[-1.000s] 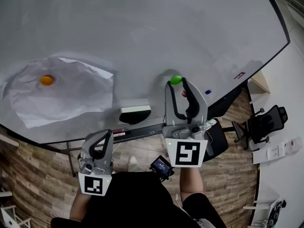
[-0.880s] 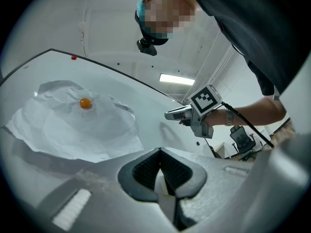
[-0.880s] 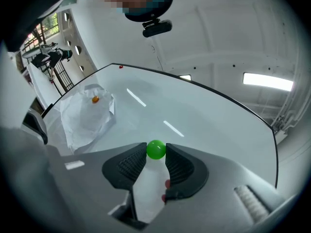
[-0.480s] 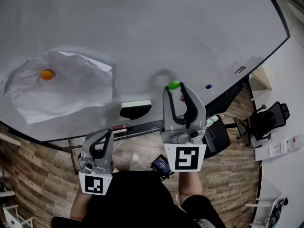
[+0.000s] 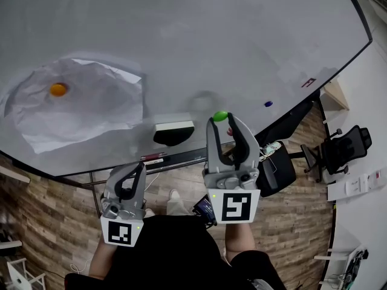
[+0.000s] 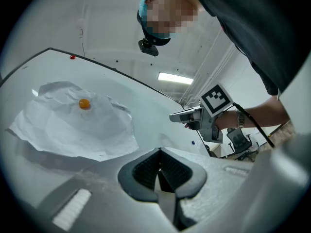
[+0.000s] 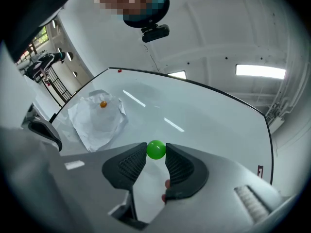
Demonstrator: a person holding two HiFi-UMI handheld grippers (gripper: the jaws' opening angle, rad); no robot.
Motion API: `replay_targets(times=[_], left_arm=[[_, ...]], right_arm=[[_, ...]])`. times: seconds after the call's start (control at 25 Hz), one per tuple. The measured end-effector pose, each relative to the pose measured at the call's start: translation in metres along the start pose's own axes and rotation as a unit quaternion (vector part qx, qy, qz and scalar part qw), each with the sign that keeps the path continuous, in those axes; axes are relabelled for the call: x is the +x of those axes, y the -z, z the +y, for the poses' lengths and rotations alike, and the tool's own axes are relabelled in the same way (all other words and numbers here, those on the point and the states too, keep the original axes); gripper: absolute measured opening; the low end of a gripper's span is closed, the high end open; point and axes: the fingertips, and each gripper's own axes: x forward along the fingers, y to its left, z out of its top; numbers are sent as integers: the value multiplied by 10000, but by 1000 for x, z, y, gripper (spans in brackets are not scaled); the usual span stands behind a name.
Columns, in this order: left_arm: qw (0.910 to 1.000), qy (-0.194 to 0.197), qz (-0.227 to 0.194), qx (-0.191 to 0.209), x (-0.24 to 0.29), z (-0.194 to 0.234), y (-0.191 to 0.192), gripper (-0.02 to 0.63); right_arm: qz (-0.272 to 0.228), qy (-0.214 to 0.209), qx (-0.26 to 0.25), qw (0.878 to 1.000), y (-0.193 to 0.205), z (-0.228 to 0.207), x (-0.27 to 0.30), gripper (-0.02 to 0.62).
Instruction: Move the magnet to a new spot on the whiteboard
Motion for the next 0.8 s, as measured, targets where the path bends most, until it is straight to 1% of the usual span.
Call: replay_targets(times=[0.24,0.48,0.8], left_arm=[[10000,48,21,-26,-1,-5,0,2],[9999,71,26,-86,-3,-8,2,2],[9999,98,30,-100,-4,-9,2,2]], right_arm=[[32,10,186,9998,7,7,-16,127],[234,-81,493,9985,22,23,-33,127],[262,-99,599,9978,28,36,-47,127]])
